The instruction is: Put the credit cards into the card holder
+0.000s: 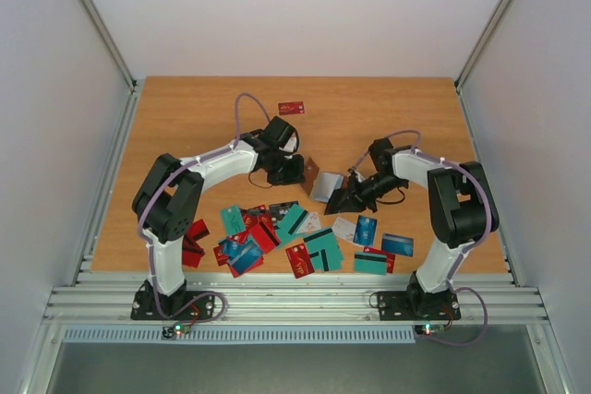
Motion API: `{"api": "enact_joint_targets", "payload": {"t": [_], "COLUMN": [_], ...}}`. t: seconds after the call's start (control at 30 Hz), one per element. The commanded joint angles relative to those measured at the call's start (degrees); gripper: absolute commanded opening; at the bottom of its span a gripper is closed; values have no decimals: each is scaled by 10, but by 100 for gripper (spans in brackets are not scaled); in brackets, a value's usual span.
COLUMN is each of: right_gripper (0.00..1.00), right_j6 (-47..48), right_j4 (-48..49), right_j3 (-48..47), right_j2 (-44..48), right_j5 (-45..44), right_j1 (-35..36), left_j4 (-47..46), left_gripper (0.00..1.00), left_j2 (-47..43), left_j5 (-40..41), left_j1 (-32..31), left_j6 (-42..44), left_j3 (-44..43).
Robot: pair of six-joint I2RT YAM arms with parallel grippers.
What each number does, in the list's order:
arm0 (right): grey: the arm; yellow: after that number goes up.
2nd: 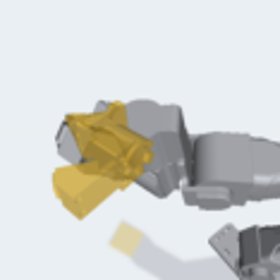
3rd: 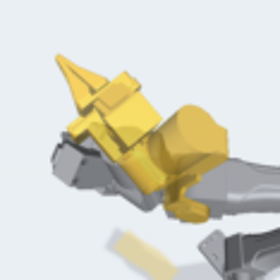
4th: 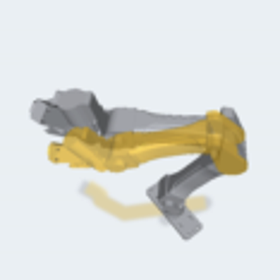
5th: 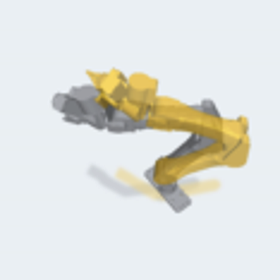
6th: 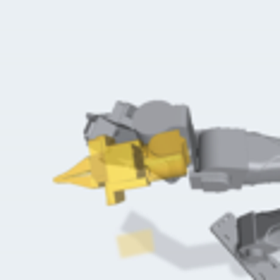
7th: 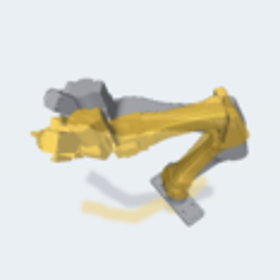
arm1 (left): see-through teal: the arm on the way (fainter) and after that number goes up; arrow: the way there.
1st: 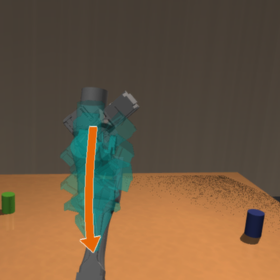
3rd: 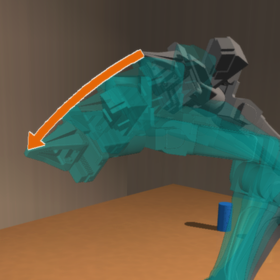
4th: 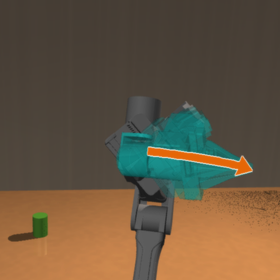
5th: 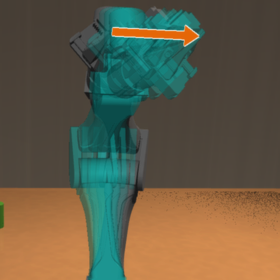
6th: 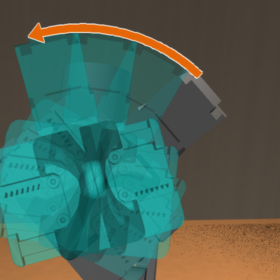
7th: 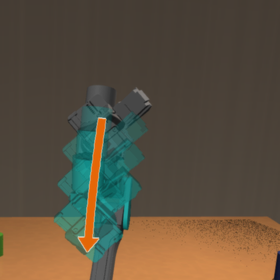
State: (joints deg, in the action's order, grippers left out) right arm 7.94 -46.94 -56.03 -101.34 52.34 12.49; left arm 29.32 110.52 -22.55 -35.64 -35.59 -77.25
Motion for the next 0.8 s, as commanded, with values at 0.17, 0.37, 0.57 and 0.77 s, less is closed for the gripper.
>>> {"api": "enact_joint_targets", "payload": {"t": [0.17,0.37,0.57,0.77], "right_gripper": [1,1,1,1], "right_j6": [6,5,-8,-17], "right_j4": [-5,-9,1,14], "right_j3": [-79,-121,-157,-193], "right_j2": [-47,-77,-115,-159], "right_j5": [11,19,27,33], "right_j1": [7,11,17,17], "left_j4": [-14,-17,-28,-34], "left_gripper": [1,1,4,12], "left_j2": [15,22,27,35], "left_j5": [-30,-58,-95,-146], "left_j1": [2,2,5,26], "left_j6": [5,12,13,3], "left_j3": [-10,-18,-16,-1]}}
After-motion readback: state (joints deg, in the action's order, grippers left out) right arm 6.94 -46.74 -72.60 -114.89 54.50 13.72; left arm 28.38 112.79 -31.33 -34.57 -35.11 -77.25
